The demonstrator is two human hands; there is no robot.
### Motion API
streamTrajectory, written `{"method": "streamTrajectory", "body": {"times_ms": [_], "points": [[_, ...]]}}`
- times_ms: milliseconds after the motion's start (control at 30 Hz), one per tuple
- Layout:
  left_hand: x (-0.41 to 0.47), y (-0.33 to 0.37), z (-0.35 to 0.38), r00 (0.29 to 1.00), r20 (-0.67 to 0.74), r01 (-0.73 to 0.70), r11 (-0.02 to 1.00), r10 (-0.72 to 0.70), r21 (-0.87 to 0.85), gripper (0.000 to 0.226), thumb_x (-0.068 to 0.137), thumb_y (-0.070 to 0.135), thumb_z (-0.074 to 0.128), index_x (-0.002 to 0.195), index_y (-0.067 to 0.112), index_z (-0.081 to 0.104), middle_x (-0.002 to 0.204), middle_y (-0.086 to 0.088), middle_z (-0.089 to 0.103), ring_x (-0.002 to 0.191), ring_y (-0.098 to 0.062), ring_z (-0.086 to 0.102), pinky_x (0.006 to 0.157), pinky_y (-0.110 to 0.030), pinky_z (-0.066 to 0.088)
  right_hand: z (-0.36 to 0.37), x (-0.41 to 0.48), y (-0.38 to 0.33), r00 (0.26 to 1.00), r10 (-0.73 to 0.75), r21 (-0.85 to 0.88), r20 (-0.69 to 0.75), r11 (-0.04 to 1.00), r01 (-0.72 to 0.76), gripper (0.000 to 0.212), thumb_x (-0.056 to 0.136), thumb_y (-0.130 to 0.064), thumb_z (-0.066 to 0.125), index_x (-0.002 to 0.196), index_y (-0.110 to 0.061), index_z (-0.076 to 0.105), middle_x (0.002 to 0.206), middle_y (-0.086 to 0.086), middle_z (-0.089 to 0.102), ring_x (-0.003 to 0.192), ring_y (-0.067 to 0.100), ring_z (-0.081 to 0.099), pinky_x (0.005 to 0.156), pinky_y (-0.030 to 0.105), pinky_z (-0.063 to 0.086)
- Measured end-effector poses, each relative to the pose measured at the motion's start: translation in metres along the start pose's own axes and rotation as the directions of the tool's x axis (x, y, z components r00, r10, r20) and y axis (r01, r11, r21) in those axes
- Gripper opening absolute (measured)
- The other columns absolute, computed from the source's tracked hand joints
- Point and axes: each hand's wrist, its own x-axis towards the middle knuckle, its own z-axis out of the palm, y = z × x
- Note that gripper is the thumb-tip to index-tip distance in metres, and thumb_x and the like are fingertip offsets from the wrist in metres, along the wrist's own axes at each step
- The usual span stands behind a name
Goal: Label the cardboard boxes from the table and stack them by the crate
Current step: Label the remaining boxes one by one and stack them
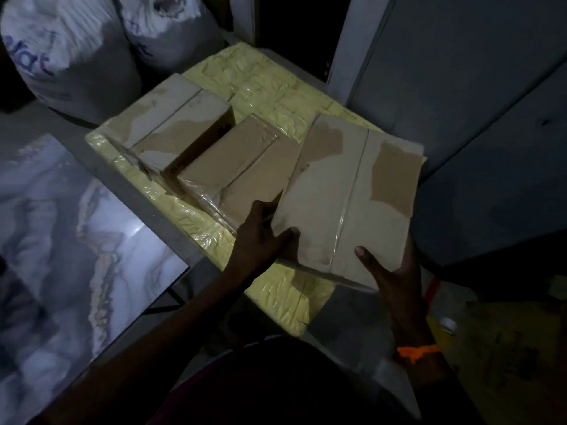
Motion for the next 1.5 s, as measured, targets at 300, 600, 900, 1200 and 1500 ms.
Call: {"method": "streamTrajectory", "body": {"times_ms": [300, 600, 900, 1200, 1500], "points": [[-0.081, 0.014, -0.093, 0.933, -0.338, 0.03, 0.965, -0.12, -0.261, 0.061, 0.08, 0.043, 0.084, 0.132, 0.023, 0.059, 0.126, 0.012, 0.067, 0.107, -0.001, 0.067, 0.08, -0.04, 0.063, 0.066, -0.021, -0.074, 0.921, -0.197, -0.02, 0.336, 0.976, 0.216, 0.095, 0.074, -0.033, 0.091, 0.155, -0.034, 0.041, 0.147, -0.017, 0.055, 0.132, -0.002, 0.052, 0.105, 0.018, 0.047], [-0.211, -0.06, -0.188, 0.709, -0.632, 0.176, 0.946, -0.314, -0.272, 0.058, 0.083, 0.037, 0.08, 0.138, 0.036, 0.062, 0.122, -0.001, 0.071, 0.106, -0.018, 0.071, 0.073, -0.033, 0.063, 0.186, -0.105, -0.065, 0.688, -0.196, 0.016, 0.698, 0.966, 0.259, 0.093, 0.076, -0.033, 0.092, 0.154, -0.032, 0.042, 0.145, -0.017, 0.057, 0.133, 0.0, 0.053, 0.111, 0.026, 0.046], [-0.275, -0.122, -0.229, 0.539, -0.713, 0.22, 0.892, -0.449, -0.395, 0.05, 0.088, 0.034, 0.077, 0.136, 0.037, 0.061, 0.118, -0.004, 0.071, 0.098, -0.019, 0.07, 0.066, -0.032, 0.062, 0.287, -0.149, -0.026, 0.508, -0.096, -0.118, 0.856, 0.92, 0.373, 0.11, 0.066, -0.073, 0.085, 0.156, -0.047, 0.029, 0.158, -0.012, 0.042, 0.146, 0.014, 0.041, 0.119, 0.05, 0.039], [-0.257, -0.155, -0.232, 0.49, -0.73, 0.251, 0.879, -0.477, -0.405, 0.062, 0.084, 0.048, 0.079, 0.141, 0.036, 0.059, 0.124, 0.0, 0.071, 0.11, -0.021, 0.068, 0.087, -0.046, 0.061, 0.328, -0.129, -0.027, 0.388, -0.037, -0.133, 0.921, 0.906, 0.403, 0.089, 0.072, -0.053, 0.09, 0.147, -0.04, 0.044, 0.139, -0.018, 0.057, 0.127, 0.0, 0.054, 0.114, 0.045, 0.047], [-0.247, -0.158, -0.236, 0.457, -0.731, 0.364, 0.857, -0.506, -0.365, 0.057, 0.088, 0.032, 0.078, 0.14, 0.019, 0.058, 0.128, -0.005, 0.066, 0.111, -0.025, 0.066, 0.093, -0.051, 0.057, 0.336, -0.109, -0.027, 0.375, 0.06, -0.207, 0.925, 0.906, 0.368, 0.087, 0.08, -0.04, 0.087, 0.153, -0.025, 0.042, 0.139, -0.007, 0.056, 0.123, 0.01, 0.055, 0.105, 0.037, 0.05]]}}
